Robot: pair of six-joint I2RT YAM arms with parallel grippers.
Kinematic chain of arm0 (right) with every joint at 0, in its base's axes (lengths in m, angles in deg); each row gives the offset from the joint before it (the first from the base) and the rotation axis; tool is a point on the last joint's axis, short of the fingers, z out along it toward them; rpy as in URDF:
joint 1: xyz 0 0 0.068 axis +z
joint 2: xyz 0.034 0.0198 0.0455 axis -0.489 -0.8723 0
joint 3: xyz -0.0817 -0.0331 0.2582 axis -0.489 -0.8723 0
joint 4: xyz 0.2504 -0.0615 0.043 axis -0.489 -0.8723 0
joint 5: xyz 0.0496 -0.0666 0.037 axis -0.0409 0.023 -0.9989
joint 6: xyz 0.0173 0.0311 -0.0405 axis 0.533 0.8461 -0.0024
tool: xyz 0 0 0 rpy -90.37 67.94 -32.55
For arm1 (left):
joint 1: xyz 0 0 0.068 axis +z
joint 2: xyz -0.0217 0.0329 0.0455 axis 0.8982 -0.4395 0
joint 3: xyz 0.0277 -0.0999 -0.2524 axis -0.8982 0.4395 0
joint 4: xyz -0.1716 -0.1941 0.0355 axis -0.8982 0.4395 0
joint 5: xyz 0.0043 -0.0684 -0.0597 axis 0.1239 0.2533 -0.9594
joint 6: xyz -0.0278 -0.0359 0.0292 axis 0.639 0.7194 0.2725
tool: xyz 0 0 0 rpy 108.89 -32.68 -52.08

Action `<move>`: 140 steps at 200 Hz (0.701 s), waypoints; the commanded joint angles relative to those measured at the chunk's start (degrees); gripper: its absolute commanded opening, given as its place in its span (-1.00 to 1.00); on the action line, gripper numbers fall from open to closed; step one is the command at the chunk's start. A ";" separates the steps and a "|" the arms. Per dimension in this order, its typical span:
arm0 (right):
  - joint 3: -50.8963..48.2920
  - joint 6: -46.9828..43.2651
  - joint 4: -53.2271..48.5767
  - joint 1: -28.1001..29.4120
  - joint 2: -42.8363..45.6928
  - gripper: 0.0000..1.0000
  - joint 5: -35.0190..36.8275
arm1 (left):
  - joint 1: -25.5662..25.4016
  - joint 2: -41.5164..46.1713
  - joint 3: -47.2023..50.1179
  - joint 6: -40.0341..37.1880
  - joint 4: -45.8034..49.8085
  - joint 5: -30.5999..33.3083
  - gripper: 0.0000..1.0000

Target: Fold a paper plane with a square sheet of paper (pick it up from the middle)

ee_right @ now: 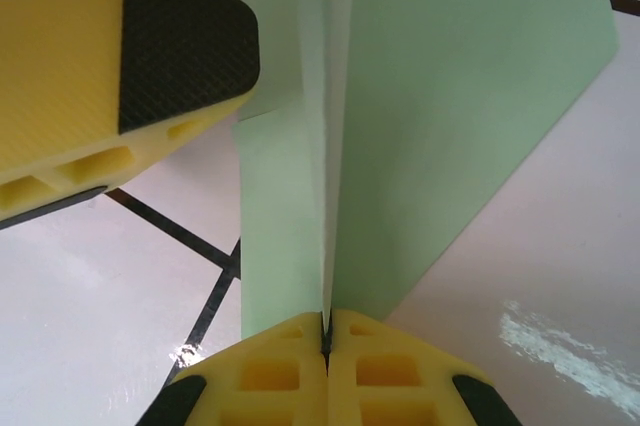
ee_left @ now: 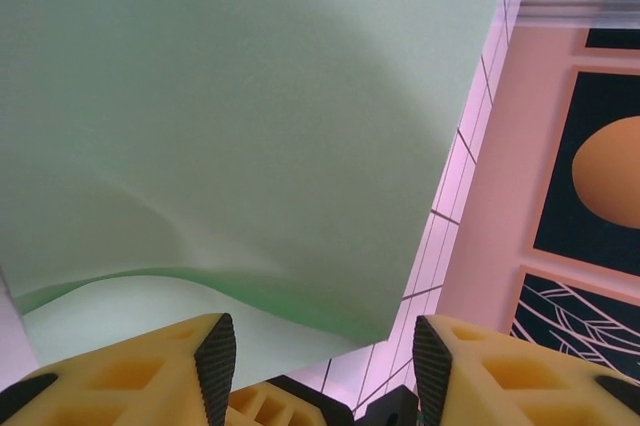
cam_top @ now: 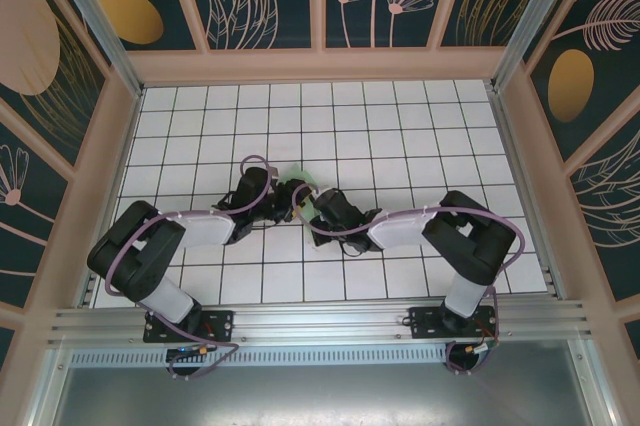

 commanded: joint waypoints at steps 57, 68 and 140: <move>1.84 -3.63 -3.33 2.33 -3.30 -1.00 6.87 | -0.28 -3.03 -4.80 -3.26 9.07 -0.81 -0.07; 2.18 -3.16 -4.06 2.33 -3.38 -1.00 7.87 | -0.33 -3.13 -5.02 -3.60 9.82 -1.04 -0.11; 0.53 -3.33 -2.17 2.61 -1.44 -1.00 8.38 | -0.33 -2.71 -5.20 -5.56 12.70 -1.27 -0.32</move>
